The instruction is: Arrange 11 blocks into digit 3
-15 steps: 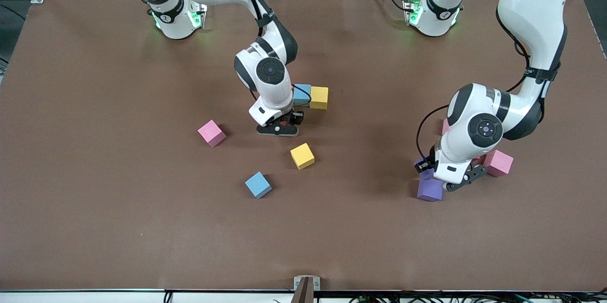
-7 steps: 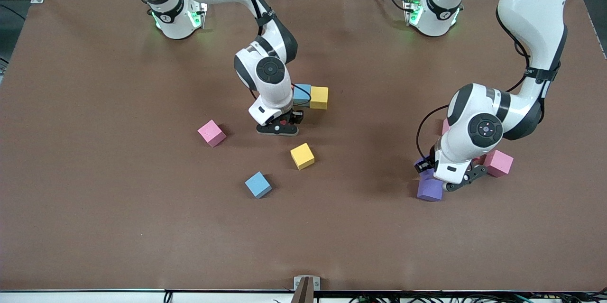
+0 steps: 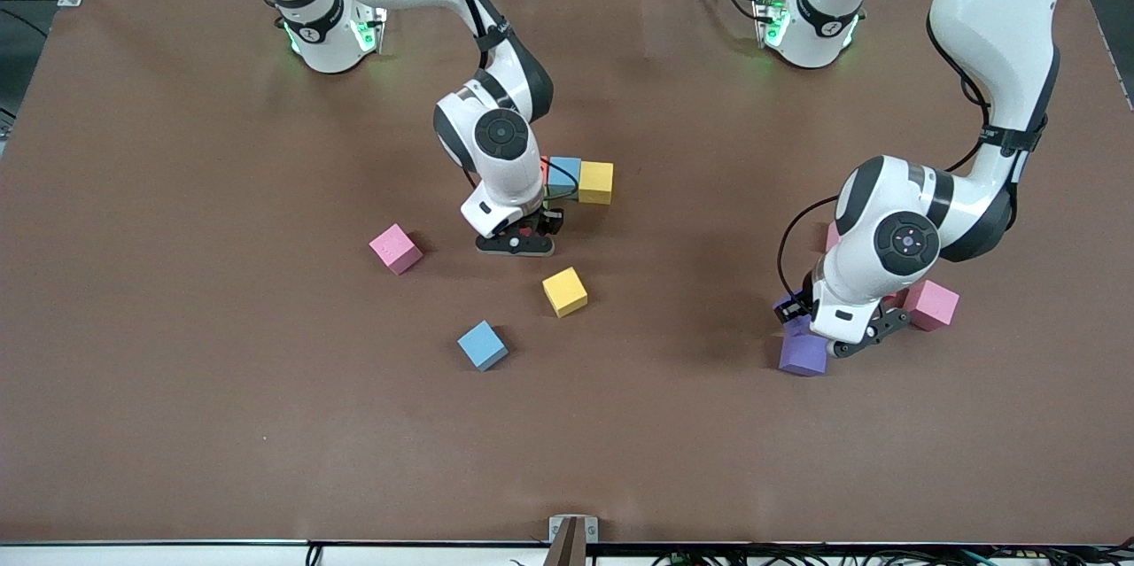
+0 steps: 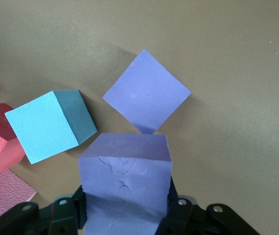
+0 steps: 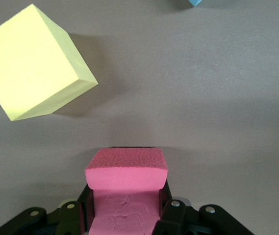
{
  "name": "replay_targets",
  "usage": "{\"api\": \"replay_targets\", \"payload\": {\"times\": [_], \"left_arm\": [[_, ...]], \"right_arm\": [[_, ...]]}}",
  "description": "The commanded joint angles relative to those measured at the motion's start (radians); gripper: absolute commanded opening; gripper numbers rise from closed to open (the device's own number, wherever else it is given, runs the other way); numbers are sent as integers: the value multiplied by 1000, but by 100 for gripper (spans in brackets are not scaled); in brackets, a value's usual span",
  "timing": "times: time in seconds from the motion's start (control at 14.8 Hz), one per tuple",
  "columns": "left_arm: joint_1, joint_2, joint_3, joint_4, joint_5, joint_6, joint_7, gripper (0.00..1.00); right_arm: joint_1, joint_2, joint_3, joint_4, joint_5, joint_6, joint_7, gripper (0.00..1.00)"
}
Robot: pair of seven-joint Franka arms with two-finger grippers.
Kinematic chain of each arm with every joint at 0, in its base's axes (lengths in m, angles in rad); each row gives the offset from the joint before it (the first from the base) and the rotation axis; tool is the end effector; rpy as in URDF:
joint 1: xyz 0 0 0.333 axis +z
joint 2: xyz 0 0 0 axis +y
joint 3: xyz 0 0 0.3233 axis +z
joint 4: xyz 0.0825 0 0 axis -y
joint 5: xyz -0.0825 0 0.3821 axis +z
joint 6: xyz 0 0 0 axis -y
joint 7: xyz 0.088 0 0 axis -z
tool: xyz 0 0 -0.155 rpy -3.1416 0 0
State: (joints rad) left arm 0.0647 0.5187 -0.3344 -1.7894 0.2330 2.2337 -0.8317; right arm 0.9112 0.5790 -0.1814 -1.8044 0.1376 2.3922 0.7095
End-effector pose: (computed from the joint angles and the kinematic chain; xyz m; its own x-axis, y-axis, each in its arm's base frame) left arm 0.6333 -0.1480 0.2318 0.8993 0.4369 -0.0158 0.4361 -0.8991 -0.0381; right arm 0.4844 0.4474 0.1889 0.9986 -0.0497 0.0183 -0.0495 -0.9987 -0.0115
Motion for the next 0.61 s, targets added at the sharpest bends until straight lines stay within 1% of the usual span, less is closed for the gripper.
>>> {"api": "replay_targets", "payload": {"times": [0.0, 0.54], "left_arm": [[-5, 3, -1, 8, 20, -14, -23, 43], [-5, 4, -1, 8, 20, -13, -21, 43]], "right_arm": [[-11, -36, 5, -41, 2, 9, -21, 2], [-8, -28, 5, -43, 2, 12, -22, 2]]}}
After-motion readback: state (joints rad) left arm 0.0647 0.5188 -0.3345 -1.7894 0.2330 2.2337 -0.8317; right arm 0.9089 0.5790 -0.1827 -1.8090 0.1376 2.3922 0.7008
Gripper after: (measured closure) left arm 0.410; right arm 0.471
